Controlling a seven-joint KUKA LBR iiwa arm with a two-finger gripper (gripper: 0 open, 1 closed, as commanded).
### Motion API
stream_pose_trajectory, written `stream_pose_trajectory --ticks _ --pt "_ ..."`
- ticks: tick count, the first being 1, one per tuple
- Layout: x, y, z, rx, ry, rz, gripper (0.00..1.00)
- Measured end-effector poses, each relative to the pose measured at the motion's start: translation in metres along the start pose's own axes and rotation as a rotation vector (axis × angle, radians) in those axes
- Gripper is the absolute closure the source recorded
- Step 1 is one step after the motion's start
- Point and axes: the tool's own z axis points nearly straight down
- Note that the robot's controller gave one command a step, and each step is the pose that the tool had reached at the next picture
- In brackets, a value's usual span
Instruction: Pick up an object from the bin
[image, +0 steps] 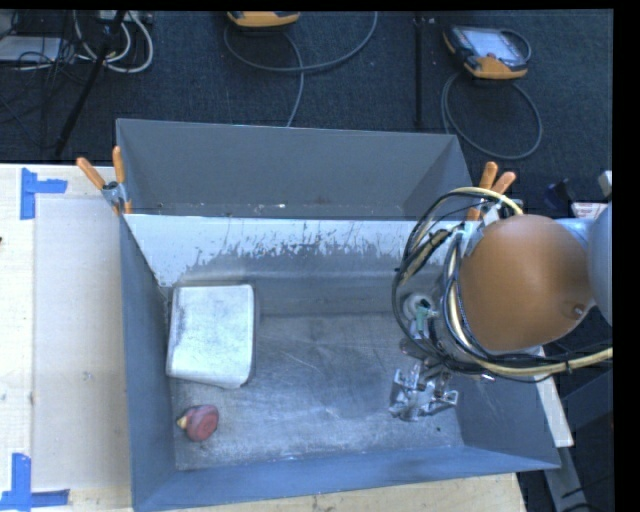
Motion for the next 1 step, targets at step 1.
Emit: stream_pose_trajectory --ticks 1 --pt "0.0577 -0.0335 -0.1393 0.015 -0.003 -0.175 1.00"
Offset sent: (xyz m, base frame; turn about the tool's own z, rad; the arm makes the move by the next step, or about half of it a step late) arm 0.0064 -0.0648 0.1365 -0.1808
